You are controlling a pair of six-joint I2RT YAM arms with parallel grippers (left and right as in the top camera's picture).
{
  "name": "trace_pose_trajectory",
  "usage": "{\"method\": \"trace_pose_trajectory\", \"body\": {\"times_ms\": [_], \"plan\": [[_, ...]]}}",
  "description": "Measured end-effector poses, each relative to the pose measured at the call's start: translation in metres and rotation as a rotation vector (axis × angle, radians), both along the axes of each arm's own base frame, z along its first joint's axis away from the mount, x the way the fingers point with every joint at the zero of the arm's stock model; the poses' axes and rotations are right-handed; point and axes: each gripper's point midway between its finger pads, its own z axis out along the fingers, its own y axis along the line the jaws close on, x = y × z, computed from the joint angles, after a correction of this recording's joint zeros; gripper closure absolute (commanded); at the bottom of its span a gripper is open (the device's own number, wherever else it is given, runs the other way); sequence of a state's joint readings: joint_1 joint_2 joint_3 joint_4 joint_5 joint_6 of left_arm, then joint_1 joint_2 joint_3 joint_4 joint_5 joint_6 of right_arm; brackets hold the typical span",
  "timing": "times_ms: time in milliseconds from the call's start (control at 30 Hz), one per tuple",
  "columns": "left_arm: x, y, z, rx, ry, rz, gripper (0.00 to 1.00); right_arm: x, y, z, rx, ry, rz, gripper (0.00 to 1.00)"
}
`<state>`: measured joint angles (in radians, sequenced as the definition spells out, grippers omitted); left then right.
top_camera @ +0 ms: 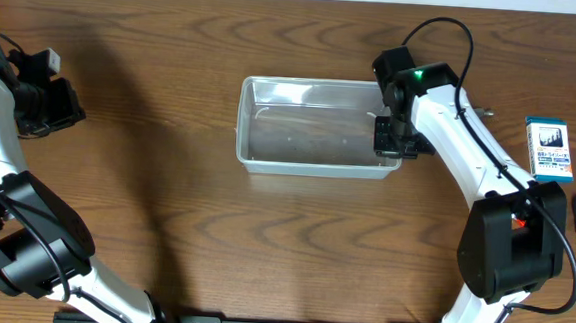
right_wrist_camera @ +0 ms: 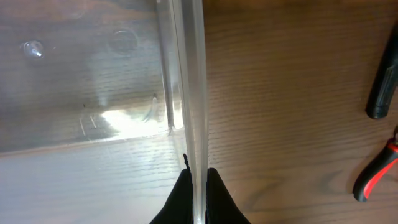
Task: Pack container
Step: 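Open the right gripper and lift it off the container wall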
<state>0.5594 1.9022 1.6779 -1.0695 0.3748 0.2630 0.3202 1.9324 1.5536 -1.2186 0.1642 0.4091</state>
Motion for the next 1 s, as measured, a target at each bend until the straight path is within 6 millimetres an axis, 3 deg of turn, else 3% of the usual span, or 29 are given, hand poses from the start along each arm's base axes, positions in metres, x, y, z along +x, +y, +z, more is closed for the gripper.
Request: {"method": "trace_pose_trajectory", "body": {"times_ms": [267, 700, 1000], "plan": [[0.0, 0.0, 0.0, 0.0, 0.0, 0.0, 0.86, -0.005, -0.002, 0.003, -0.002, 0.008, -0.006, 0.98], [-0.002, -0.001, 0.0, -0.005, 0.008, 0.0, 0.87, -0.003, -0.004, 0.012, -0.002, -0.021, 0.028, 0.6], [-0.002, -0.001, -0.001, -0.006, 0.01, 0.0, 0.83, 0.006, 0.002, 0.012, 0.023, -0.05, 0.069, 0.5]]}}
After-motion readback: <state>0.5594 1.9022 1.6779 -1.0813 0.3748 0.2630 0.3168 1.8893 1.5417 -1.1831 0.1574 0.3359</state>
